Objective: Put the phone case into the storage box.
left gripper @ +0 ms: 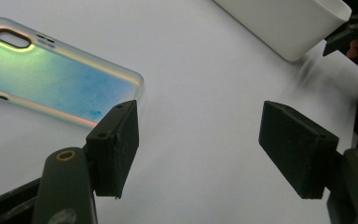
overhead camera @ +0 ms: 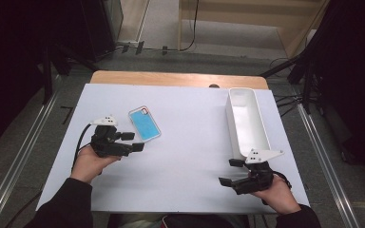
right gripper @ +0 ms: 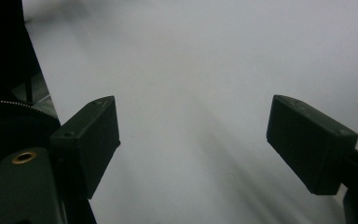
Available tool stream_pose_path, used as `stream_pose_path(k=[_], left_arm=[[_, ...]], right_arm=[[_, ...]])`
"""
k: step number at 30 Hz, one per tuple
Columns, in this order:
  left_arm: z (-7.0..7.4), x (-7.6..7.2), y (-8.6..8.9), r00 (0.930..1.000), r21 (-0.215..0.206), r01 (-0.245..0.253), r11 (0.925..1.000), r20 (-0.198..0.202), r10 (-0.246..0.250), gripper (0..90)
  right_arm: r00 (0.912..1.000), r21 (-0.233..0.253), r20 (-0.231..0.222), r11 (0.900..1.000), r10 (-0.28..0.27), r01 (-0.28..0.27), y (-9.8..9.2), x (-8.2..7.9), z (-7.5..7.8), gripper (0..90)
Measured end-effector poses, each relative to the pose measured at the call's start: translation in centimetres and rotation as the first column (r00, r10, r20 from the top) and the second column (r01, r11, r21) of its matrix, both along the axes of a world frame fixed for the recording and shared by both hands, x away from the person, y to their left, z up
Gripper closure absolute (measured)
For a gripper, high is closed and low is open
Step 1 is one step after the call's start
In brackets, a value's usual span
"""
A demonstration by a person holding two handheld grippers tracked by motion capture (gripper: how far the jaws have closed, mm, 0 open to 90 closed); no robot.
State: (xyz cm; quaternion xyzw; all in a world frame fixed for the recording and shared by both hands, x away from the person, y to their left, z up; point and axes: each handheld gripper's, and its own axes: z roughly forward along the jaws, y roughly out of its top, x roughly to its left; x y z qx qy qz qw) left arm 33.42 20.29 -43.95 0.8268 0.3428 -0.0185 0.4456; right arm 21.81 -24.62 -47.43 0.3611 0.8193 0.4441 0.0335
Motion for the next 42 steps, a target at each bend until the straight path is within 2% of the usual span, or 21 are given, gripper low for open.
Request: stream_pose_path(k=[3,10,17,21,28,33,34,42], left_arm=[[0.1,0.3,-0.1,0.9999,-0.009,0.004,1.0,-0.01,-0.004,28.3],[0.5,1.4,-0.6,0.9999,0.005,0.011,0.9999,-0.008,-0.011,28.3],[0.5,2.5,-0.9,0.9999,0.012,0.014,0.9998,0.008,-0.014,28.3],[0.5,3.1,-1.2,0.9998,0.033,0.011,0.9994,0.015,-0.011,28.3],[0.6,4.2,-1.7,0.9999,0.033,0.004,0.9994,0.012,-0.005,28.3],[0.8,4.8,-2.0,0.9997,0.031,-0.006,0.9995,0.026,0.005,28.3],[0.9,4.9,-2.3,0.9994,0.041,-0.009,0.9991,0.035,0.007,28.3],[0.9,5.6,-2.7,0.9989,0.025,-0.012,0.9996,0.046,0.011,28.4]], right_arm=[[1.0,0.0,-0.001,1.0,-0.001,0.001,0.0,0.0,0.0,15.8],[1.0,-0.002,-0.005,1.0,0.002,-0.002,0.0,0.0,0.0,15.8],[1.0,0.0,-0.004,1.0,0.003,-0.003,0.1,-0.1,0.0,15.8],[1.0,-0.004,-0.002,1.0,0.007,-0.007,0.1,-0.1,0.0,15.8],[1.0,-0.007,-0.001,1.0,0.007,-0.007,0.1,-0.1,0.0,15.8],[1.0,-0.007,-0.002,1.0,0.009,-0.009,0.1,-0.1,0.0,15.8],[1.0,-0.007,-0.001,1.0,0.009,-0.009,0.1,-0.1,0.0,15.8],[0.9999,-0.007,-0.003,1.0,0.01,-0.01,0.1,-0.1,0.0,15.8]])
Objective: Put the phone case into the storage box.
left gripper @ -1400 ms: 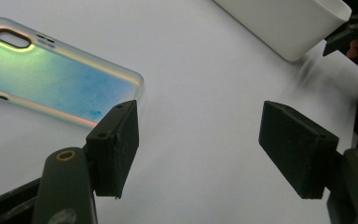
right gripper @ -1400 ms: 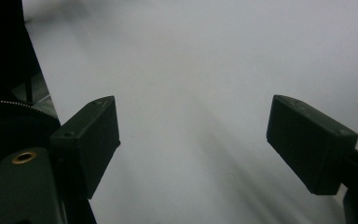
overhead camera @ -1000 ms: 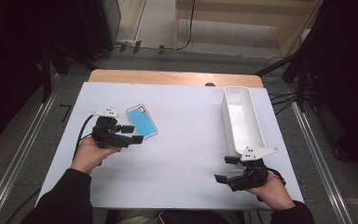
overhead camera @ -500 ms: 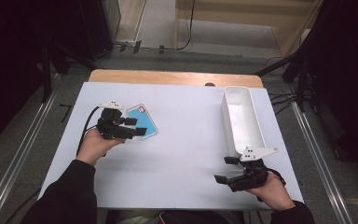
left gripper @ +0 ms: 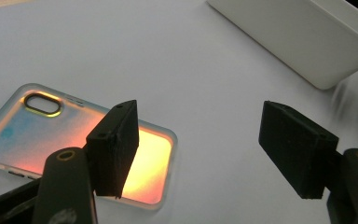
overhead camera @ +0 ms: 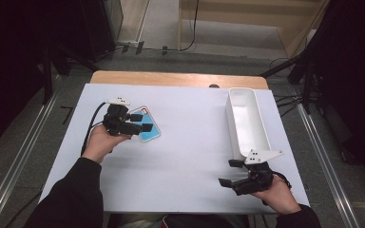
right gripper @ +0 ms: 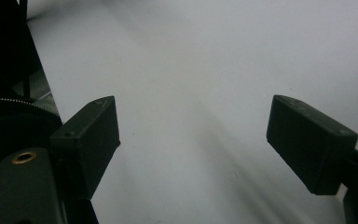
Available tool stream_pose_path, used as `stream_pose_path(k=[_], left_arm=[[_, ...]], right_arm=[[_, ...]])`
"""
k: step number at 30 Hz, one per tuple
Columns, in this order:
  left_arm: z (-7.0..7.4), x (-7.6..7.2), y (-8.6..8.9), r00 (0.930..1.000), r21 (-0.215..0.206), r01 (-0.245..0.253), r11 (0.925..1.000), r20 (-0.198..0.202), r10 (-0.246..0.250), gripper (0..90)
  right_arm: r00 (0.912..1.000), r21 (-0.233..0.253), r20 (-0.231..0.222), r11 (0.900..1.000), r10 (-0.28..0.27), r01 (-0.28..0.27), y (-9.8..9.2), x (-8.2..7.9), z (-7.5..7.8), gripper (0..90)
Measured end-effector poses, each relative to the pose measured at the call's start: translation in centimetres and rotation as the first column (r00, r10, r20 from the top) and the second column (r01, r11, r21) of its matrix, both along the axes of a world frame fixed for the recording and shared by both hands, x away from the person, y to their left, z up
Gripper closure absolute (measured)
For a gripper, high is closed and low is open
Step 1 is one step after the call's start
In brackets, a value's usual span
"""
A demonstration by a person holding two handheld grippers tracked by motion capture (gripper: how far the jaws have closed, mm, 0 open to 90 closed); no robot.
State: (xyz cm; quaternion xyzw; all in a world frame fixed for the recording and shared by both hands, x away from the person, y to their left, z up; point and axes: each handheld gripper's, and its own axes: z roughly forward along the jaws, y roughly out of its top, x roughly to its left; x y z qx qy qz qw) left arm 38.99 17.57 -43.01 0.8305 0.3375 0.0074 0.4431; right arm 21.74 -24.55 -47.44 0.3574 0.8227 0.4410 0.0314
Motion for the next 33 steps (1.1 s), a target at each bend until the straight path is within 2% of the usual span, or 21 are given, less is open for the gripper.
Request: stream_pose_path(k=[7,9,11,14,15,22,24,25,26,27,28,29,33], left_arm=[[-0.7,0.5,-0.3,0.9998,0.008,-0.018,0.9998,-0.003,0.018,30.1],[-1.0,0.6,-0.5,0.9997,0.021,-0.023,0.9995,0.007,0.023,30.1],[-1.2,0.7,-0.5,0.9996,0.015,-0.025,0.9996,0.012,0.025,30.1],[-1.3,0.4,-0.6,0.9981,0.028,-0.019,0.9994,0.058,0.018,33.7],[-1.3,0.4,-0.6,0.998,0.03,-0.021,0.9993,0.059,0.019,34.5],[-1.7,0.8,-0.3,0.9991,-0.005,-0.042,0.9991,-0.008,0.042,42.5],[-1.9,0.8,-0.2,0.9986,-0.001,-0.05,0.9988,-0.02,0.05,53.8],[-2.1,0.7,-0.2,0.9982,-0.002,-0.054,0.9986,-0.025,0.054,53.8],[-2.4,0.6,-0.1,0.9989,0.018,-0.041,0.999,-0.023,0.041,68.3],[-2.4,0.6,-0.1,0.9989,0.018,-0.041,0.999,-0.023,0.041,73.7],[-2.7,0.5,-0.2,0.9997,0.019,-0.021,0.9996,-0.012,0.022,82.8],[-2.7,0.5,-0.2,0.9997,0.019,-0.021,0.9996,-0.012,0.022,86.6],[-3.3,0.5,-0.3,0.9998,0.04,0.004,0.9992,-0.022,-0.003,89.1]], right_arm=[[1.0,-0.001,0.001,1.0,0.002,-0.002,0.0,0.0,0.0,15.8],[1.0,-0.001,0.002,1.0,0.002,-0.002,0.0,0.0,0.0,15.8],[1.0,0.0,0.001,1.0,0.001,-0.001,0.0,0.0,0.0,15.8],[1.0,0.0,0.001,1.0,0.002,-0.002,0.0,0.0,0.0,15.8],[1.0,0.0,0.002,1.0,0.002,-0.002,0.0,0.0,0.0,15.8],[1.0,-0.004,-0.001,1.0,0.001,-0.001,0.0,0.0,0.0,15.8],[1.0,-0.003,-0.002,1.0,0.002,-0.002,0.0,0.0,0.0,15.8],[1.0,-0.003,-0.002,1.0,0.002,-0.002,0.0,0.0,0.0,15.8],[1.0,-0.003,-0.005,1.0,0.002,-0.002,0.0,-0.1,0.0,15.8],[1.0,-0.003,-0.005,1.0,0.002,-0.002,0.0,-0.1,0.0,15.8],[1.0,-0.002,-0.007,1.0,0.003,-0.003,0.1,-0.1,0.0,15.8],[1.0,-0.002,-0.007,1.0,0.003,-0.003,0.1,-0.1,0.0,15.8],[1.0,-0.003,-0.006,1.0,0.004,-0.004,0.1,-0.1,0.0,15.8]])
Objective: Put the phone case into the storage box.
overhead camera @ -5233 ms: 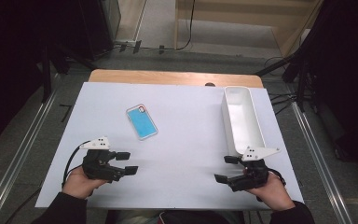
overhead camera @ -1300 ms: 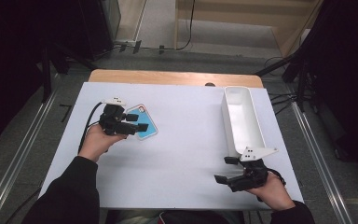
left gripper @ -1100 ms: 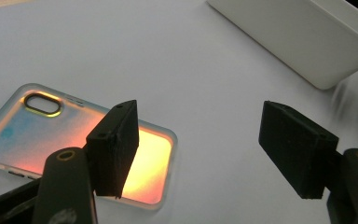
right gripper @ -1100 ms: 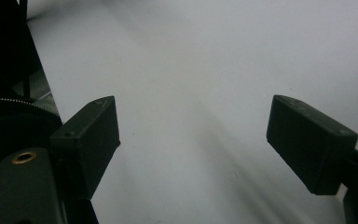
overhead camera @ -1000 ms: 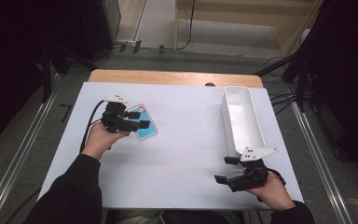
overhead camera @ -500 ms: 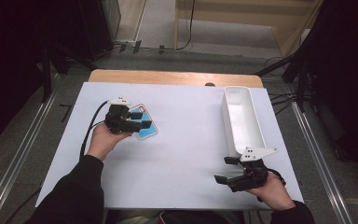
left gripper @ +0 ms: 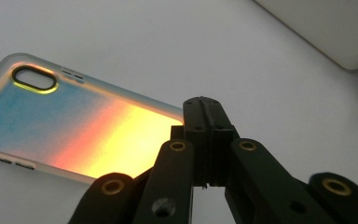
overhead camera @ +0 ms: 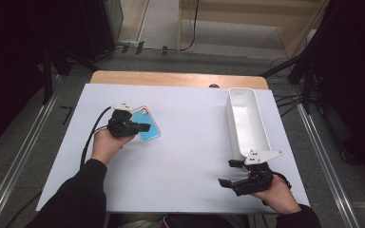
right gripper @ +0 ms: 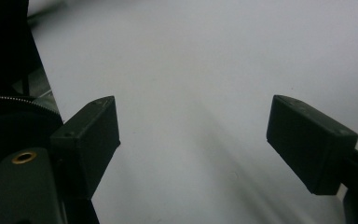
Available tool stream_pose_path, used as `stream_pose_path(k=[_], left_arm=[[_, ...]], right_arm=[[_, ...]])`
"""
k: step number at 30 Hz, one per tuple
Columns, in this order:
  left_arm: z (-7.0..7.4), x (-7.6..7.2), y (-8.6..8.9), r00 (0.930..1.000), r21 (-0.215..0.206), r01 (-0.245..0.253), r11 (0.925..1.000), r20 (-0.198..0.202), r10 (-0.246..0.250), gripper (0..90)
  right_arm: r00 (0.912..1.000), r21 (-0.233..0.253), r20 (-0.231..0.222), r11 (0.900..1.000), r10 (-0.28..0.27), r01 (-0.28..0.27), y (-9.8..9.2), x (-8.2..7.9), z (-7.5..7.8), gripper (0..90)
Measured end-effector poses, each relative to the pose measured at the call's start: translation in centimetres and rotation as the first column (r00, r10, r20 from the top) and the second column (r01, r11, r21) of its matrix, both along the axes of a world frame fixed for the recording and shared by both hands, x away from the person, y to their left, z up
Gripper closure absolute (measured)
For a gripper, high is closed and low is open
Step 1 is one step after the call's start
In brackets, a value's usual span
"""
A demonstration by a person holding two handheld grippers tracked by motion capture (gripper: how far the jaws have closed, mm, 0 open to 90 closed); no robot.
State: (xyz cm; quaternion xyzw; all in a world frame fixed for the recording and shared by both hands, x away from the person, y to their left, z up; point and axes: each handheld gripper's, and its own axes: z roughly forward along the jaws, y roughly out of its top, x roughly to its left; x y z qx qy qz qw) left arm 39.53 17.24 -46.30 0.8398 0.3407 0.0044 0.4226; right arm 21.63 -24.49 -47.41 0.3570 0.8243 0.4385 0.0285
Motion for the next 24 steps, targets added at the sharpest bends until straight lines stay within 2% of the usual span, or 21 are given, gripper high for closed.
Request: stream_pose_path(k=[5,9,15,22,24], left_arm=[[-0.8,0.1,0.1,0.9999,0.029,-0.009,0.9995,0.008,0.008,89.1],[-1.6,0.4,0.2,0.9999,0.017,-0.016,0.9997,-0.002,0.016,89.0],[-2.6,0.7,-0.2,0.9999,0.048,0.004,0.9989,-0.01,-0.003,89.0],[-3.3,0.9,-0.6,0.9996,0.041,0.016,0.999,-0.026,-0.015,88.9],[-3.6,0.9,-0.7,0.999,0.054,0.029,0.9981,-0.035,-0.027,88.9]], right_arm=[[1.0,0.002,0.004,1.0,0.002,-0.002,0.0,0.0,0.0,15.8],[1.0,0.002,0.002,1.0,0.002,-0.002,0.0,0.0,0.0,15.8],[1.0,-0.001,0.004,1.0,0.004,-0.004,0.0,0.0,0.0,15.8],[1.0,-0.002,0.004,1.0,0.006,-0.006,0.0,0.0,0.0,15.8],[1.0,-0.001,0.003,1.0,0.005,-0.005,0.0,0.0,-0.1,15.8]])
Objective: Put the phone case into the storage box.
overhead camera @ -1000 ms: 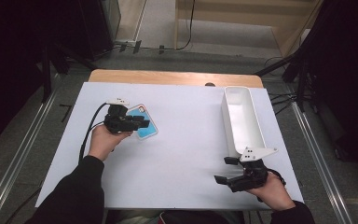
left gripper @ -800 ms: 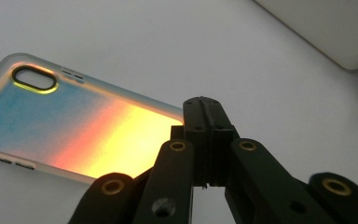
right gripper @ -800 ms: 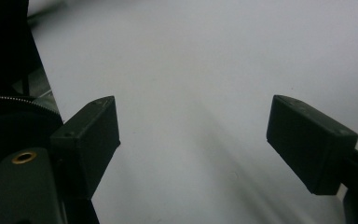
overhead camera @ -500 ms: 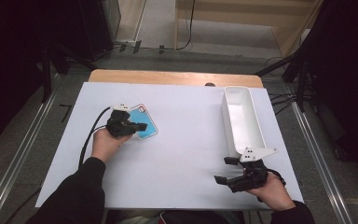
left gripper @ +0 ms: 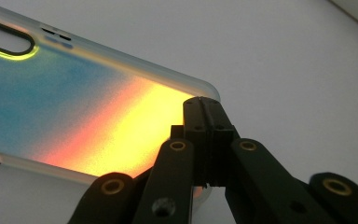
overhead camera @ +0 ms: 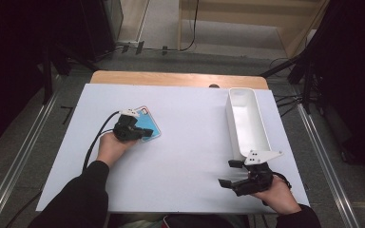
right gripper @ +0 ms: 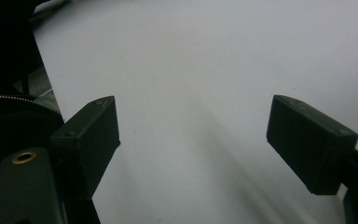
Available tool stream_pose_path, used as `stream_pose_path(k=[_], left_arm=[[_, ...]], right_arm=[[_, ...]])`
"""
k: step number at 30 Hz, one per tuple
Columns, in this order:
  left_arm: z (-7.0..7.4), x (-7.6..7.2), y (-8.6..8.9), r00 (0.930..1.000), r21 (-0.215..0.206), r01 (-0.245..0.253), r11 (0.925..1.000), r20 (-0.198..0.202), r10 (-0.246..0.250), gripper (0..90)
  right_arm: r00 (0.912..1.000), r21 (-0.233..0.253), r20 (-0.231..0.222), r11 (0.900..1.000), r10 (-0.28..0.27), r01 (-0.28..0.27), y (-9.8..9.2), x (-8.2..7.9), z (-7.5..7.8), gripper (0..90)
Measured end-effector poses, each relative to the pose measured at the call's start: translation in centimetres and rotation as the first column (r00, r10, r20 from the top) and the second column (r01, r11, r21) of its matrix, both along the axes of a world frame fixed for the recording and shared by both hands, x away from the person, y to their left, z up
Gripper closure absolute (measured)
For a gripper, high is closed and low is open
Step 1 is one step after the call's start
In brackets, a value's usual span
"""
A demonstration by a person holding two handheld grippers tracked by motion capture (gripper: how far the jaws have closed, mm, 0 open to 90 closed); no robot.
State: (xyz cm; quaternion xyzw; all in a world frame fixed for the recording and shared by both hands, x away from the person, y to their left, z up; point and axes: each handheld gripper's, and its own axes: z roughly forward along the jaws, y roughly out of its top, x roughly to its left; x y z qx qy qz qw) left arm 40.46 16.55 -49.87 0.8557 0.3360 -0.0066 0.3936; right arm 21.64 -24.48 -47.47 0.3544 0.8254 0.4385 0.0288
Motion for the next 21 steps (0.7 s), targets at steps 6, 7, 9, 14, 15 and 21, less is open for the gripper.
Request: stream_pose_path(k=[6,7,9,14,15,21], left_arm=[[-0.25,0.04,0.0,0.9999,-0.006,0.001,1.0,-0.012,-0.001,88.9],[-0.26,0.04,0.01,0.9999,-0.008,0.0,1.0,-0.011,0.0,88.9],[-0.29,0.02,0.0,0.9999,-0.008,-0.001,1.0,-0.015,0.001,88.9],[-0.34,-0.06,-0.12,0.9997,-0.012,0.008,0.9999,-0.022,-0.009,88.9],[-0.32,-0.14,-0.2,0.9997,-0.007,0.014,0.9999,-0.02,-0.014,88.9],[-0.39,-0.55,-0.5,0.9989,-0.014,0.029,0.9995,-0.036,-0.029,88.8]], right_arm=[[1.0,0.0,0.001,1.0,0.002,-0.002,0.02,-0.01,0.0,15.8],[1.0,-0.001,0.001,1.0,0.002,-0.002,0.01,-0.01,0.0,15.8],[1.0,-0.001,0.001,1.0,0.002,-0.002,0.01,0.0,-0.01,15.8],[1.0,-0.002,0.001,1.0,0.002,-0.002,0.02,-0.01,-0.01,15.8],[1.0,-0.001,0.001,1.0,0.002,-0.002,0.01,0.0,0.0,15.8],[1.0,-0.003,0.002,1.0,0.003,-0.003,0.02,-0.02,-0.02,15.8]])
